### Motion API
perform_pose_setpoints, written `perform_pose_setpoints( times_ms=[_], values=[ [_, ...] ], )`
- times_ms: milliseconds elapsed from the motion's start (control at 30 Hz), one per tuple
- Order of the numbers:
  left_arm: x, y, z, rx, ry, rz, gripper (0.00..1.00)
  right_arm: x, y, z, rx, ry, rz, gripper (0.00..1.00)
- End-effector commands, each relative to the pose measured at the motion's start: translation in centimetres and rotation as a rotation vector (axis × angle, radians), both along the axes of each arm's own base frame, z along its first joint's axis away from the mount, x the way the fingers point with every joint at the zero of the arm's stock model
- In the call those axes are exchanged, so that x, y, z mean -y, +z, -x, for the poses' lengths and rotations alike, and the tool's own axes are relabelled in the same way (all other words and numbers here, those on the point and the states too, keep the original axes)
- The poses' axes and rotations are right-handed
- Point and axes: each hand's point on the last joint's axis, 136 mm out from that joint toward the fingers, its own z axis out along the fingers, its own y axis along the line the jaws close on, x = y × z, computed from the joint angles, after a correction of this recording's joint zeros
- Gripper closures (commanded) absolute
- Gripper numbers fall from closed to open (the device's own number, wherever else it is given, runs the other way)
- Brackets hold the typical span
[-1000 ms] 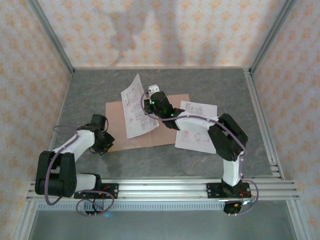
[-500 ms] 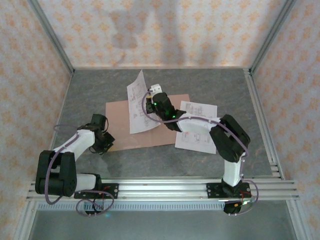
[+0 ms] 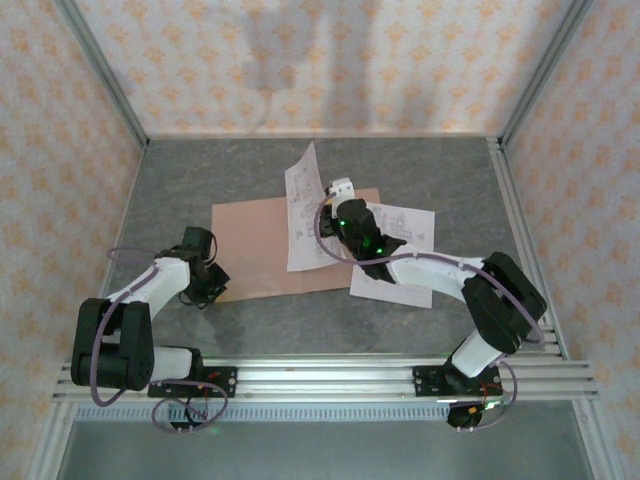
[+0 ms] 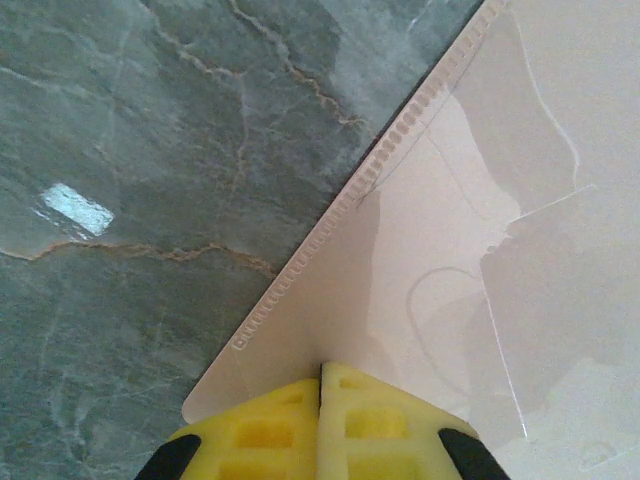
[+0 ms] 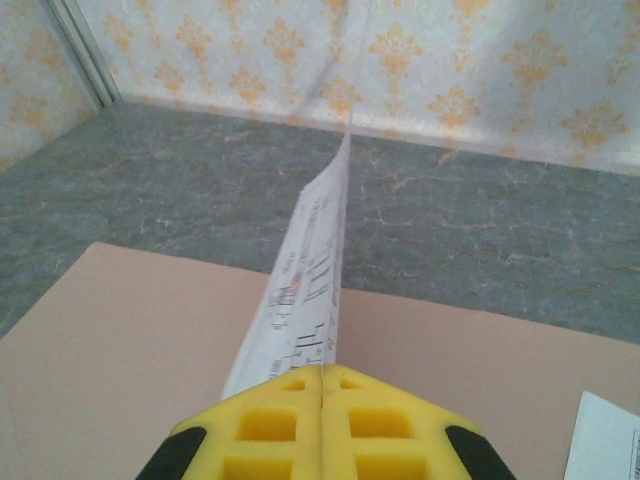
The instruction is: Put the files into the folder
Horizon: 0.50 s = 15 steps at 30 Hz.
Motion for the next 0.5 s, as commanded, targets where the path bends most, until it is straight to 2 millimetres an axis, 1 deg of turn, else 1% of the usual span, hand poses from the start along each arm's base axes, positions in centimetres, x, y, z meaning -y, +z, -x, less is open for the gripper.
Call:
perform_pose_setpoints(
  times_ms=[0,133,267,467],
  values=[
    [-0.6,-0.3,0.3,-0.031,-0.004,-0.027,0.95,0.1,0.5,0.0,0.023,-0.004,-0.009,1.0],
    [-0.6,-0.3,0.4,-0.032,-0.003,-0.026,0.95,-0.6,-0.2,0.3,0.009,0.011,-0.008,1.0],
    [-0.6,-0.3,0.4,-0.031,-0.007,-0.027,0.95,-1.5,-0.3,0.8,0.007,0.032,-0.021,1.0],
    [-0.6,-0.3,0.4,-0.031,-0.007,-0.025,0.95,-2.1,-0.1,1.2,-0.002,0.046,-0.044,1.0]
  ],
)
